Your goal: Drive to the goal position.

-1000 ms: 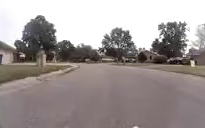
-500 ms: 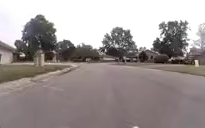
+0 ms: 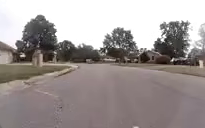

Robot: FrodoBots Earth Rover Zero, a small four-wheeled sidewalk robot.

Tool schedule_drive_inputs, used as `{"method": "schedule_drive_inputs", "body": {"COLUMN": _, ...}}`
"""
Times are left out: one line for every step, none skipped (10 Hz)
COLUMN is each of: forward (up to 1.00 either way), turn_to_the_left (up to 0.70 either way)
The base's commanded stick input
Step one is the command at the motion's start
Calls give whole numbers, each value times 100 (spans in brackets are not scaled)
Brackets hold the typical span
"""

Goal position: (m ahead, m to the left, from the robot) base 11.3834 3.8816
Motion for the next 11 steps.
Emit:
{"method": "schedule_drive_inputs", "body": {"forward": 70, "turn_to_the_left": 0}}
{"method": "schedule_drive_inputs", "body": {"forward": 70, "turn_to_the_left": 0}}
{"method": "schedule_drive_inputs", "body": {"forward": 70, "turn_to_the_left": 0}}
{"method": "schedule_drive_inputs", "body": {"forward": 70, "turn_to_the_left": 0}}
{"method": "schedule_drive_inputs", "body": {"forward": 70, "turn_to_the_left": 0}}
{"method": "schedule_drive_inputs", "body": {"forward": 70, "turn_to_the_left": 0}}
{"method": "schedule_drive_inputs", "body": {"forward": 70, "turn_to_the_left": 0}}
{"method": "schedule_drive_inputs", "body": {"forward": 70, "turn_to_the_left": 0}}
{"method": "schedule_drive_inputs", "body": {"forward": 70, "turn_to_the_left": 0}}
{"method": "schedule_drive_inputs", "body": {"forward": 70, "turn_to_the_left": 0}}
{"method": "schedule_drive_inputs", "body": {"forward": 70, "turn_to_the_left": 0}}
